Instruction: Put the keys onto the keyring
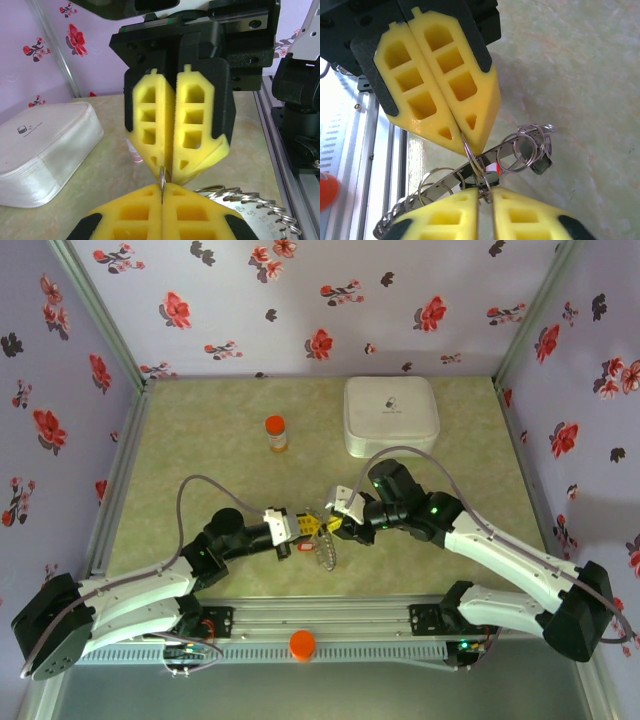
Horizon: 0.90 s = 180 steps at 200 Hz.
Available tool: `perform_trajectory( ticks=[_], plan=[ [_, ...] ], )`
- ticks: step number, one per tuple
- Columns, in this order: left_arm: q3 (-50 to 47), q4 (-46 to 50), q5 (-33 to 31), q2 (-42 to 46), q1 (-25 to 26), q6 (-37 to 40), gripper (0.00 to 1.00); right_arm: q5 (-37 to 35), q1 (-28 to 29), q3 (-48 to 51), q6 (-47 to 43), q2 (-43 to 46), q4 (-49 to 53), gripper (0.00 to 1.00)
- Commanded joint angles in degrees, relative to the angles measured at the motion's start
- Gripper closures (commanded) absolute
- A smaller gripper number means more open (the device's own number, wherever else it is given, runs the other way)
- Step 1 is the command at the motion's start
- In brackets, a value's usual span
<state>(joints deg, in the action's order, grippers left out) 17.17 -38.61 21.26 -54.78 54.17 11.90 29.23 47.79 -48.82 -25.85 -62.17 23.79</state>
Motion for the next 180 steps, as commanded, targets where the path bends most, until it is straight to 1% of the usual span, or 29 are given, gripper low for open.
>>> perform_trajectory(
  ticks=[1,30,56,84,96,120,137,145,158,180],
  plan=[
    [0.3,-3.8,1.2,0.4,0.2,-0.9,1.00,0.5,0.4,-1.6,-0.9,0.1,0.2,0.92],
    [0.5,-4.0,1.7,0.4,0.2,-1.0,1.00,-1.6,0.4,-1.4,-1.5,0.4,1.3,0.96],
    [0.9,-6.7,3.5,0.1,0.2,-3.0,1.00,-3.7,0.5,-1.5,-1.6,-0.8,2.1,1.00],
    [0.9,-9.3,4.6,-0.9,0.2,-4.1,1.00,-2.1,0.5,-2.0,-1.2,-2.4,2.4,1.00],
    [0.9,-9.8,4.6,-1.4,0.2,-4.1,1.00,-1.5,0.6,-2.1,-0.9,-2.1,2.0,0.97],
    [0.8,-10.2,4.6,-2.1,0.2,-3.5,1.00,-2.6,0.4,-1.3,-0.6,0.9,0.7,0.88],
    [0.7,-10.2,4.6,-2.3,0.2,-3.3,1.00,-3.0,0.3,0.3,-0.7,4.0,-0.7,0.77],
    [0.7,-10.1,4.5,-2.4,0.2,-3.2,1.00,-2.5,0.3,1.0,-0.6,5.1,-1.1,0.74],
    [0.7,-10.1,4.6,-2.5,0.2,-3.2,1.00,-1.0,0.4,1.4,-0.5,5.9,-1.4,0.72],
    [0.8,-10.1,4.6,-2.5,0.2,-3.5,1.00,0.3,0.4,1.3,0.8,5.1,-2.7,0.72]
  ],
)
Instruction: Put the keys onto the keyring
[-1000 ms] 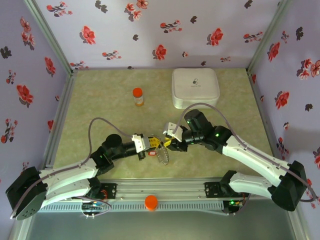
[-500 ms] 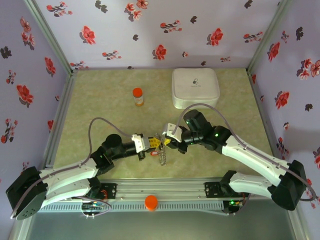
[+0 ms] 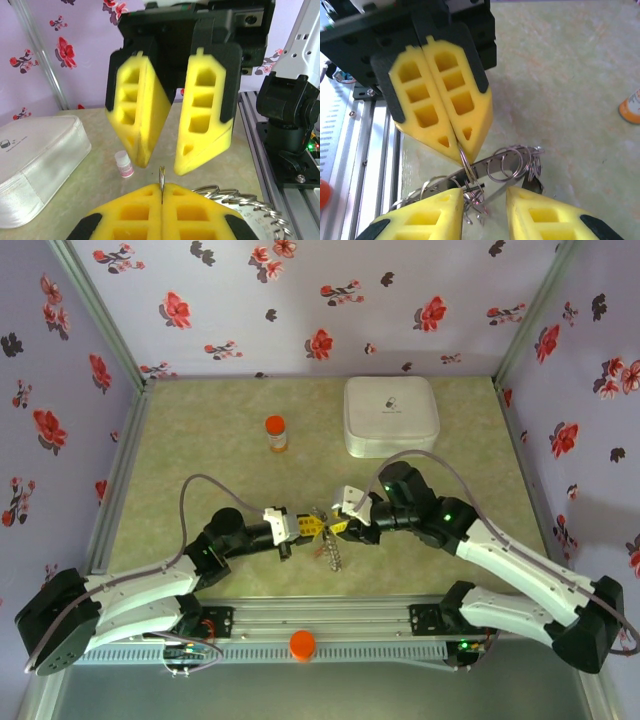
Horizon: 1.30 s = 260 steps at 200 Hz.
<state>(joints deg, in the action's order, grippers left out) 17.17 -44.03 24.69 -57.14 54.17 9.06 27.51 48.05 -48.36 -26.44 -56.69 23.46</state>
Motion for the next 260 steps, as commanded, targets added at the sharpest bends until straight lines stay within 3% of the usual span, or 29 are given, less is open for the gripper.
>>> perform_trajectory(
  ticks=[1,50,102,122,159,183,240,260],
  plan=[
    [0.8,-4.7,1.2,-0.2,0.2,-0.6,1.00,2.1,0.1,0.8,1.4,-0.5,-2.4,0.72],
    [0.8,-4.6,1.2,0.1,0.2,-0.6,1.00,2.8,0.2,0.3,1.5,-1.9,-4.0,0.79],
    [1.1,-5.2,0.2,-0.7,0.2,-0.2,0.98,3.8,0.2,-0.3,1.7,-2.9,-3.9,1.00],
    [1.2,-2.2,-2.9,-0.4,0.2,1.0,0.82,2.3,0.2,-1.6,0.4,-3.0,-1.6,1.00],
    [5.4,14.2,-5.8,0.4,0.2,5.2,0.79,-3.3,1.0,-6.3,-4.6,-5.5,7.3,1.00],
    [7.7,19.6,-5.4,-0.6,0.2,5.9,0.80,-6.0,2.0,-8.6,-6.7,-7.4,10.7,1.00],
    [8.7,16.8,-3.3,-3.3,0.2,5.4,0.81,-8.2,4.6,-11.6,-8.8,-10.3,12.7,1.00],
    [9.0,17.1,-2.7,-3.5,0.2,5.8,0.88,-8.0,4.9,-12.0,-8.9,-10.6,12.5,1.00]
  ],
)
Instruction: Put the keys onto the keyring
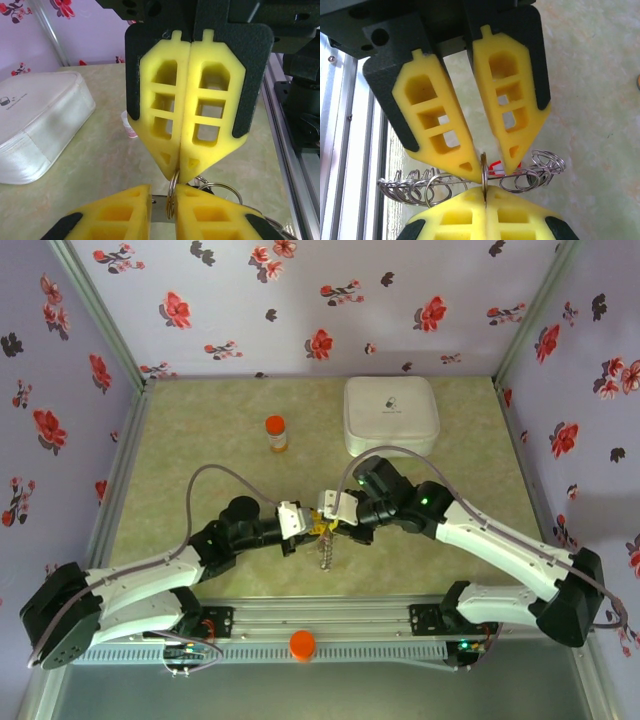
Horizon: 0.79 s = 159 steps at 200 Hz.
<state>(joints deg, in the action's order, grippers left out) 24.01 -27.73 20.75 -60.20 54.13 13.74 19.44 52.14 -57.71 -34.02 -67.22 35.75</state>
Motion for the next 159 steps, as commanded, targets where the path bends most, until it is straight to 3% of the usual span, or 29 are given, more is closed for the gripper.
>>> perform_trajectory(
  ticks=[1,22,39,72,118,159],
  plan=[
    [2.1,0.8,1.2,-0.5,0.3,1.2,0.88,0.1,0.9,-2.7,-1.3,-0.1,0.2,1.00],
    [1.8,0.7,1.3,0.1,0.3,1.5,1.00,-0.3,0.8,-2.0,-0.3,0.7,0.0,0.96],
    [0.8,-0.9,1.3,0.9,0.3,1.2,1.00,0.6,-0.7,0.8,1.9,3.4,-3.0,0.84],
    [-3.0,-9.8,1.7,1.8,0.3,-1.6,1.00,3.9,-3.8,8.1,6.6,9.0,-9.3,0.72],
    [-5.4,-17.3,2.2,1.3,0.3,-3.4,1.00,4.8,-3.9,10.1,8.5,9.3,-10.9,0.70],
    [-6.6,-23.5,2.6,-0.4,0.3,-4.8,1.00,4.7,-5.0,13.2,10.1,14.9,-13.7,0.70]
  ],
)
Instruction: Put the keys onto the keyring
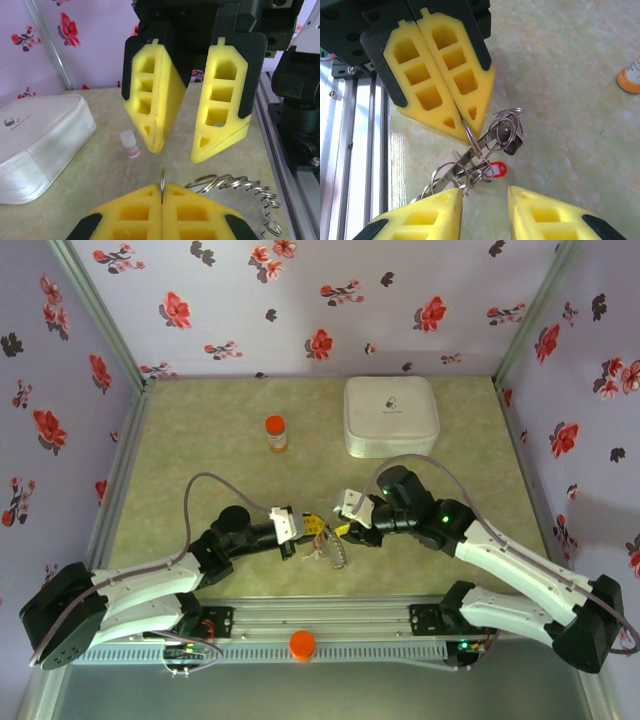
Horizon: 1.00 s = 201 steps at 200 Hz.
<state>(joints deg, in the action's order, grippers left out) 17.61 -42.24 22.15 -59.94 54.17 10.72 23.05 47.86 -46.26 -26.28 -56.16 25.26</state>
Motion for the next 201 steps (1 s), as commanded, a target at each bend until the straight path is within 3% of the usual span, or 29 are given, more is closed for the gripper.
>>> perform_trajectory(
  ticks=[1,72,109,149,201],
  plan=[
    [-0.2,-9.2,1.3,-0.7,0.2,-1.8,1.00,1.1,-0.7,1.8,2.4,4.0,-3.3,0.70],
    [-0.2,-11.5,3.6,-1.6,0.2,-2.4,1.00,5.0,-0.7,0.6,2.9,3.6,-2.8,0.70],
    [-0.1,-11.5,4.6,-1.5,0.2,-2.3,1.00,2.7,-0.7,0.2,2.7,2.8,-4.0,0.70],
    [0.0,-11.4,5.3,-1.4,0.2,-2.6,1.00,3.0,-0.7,-0.2,2.9,2.0,-5.6,0.64],
    [0.1,-11.0,5.9,-0.6,0.2,-2.8,1.00,5.6,-0.7,-2.1,1.5,0.2,-1.6,0.82]
  ],
)
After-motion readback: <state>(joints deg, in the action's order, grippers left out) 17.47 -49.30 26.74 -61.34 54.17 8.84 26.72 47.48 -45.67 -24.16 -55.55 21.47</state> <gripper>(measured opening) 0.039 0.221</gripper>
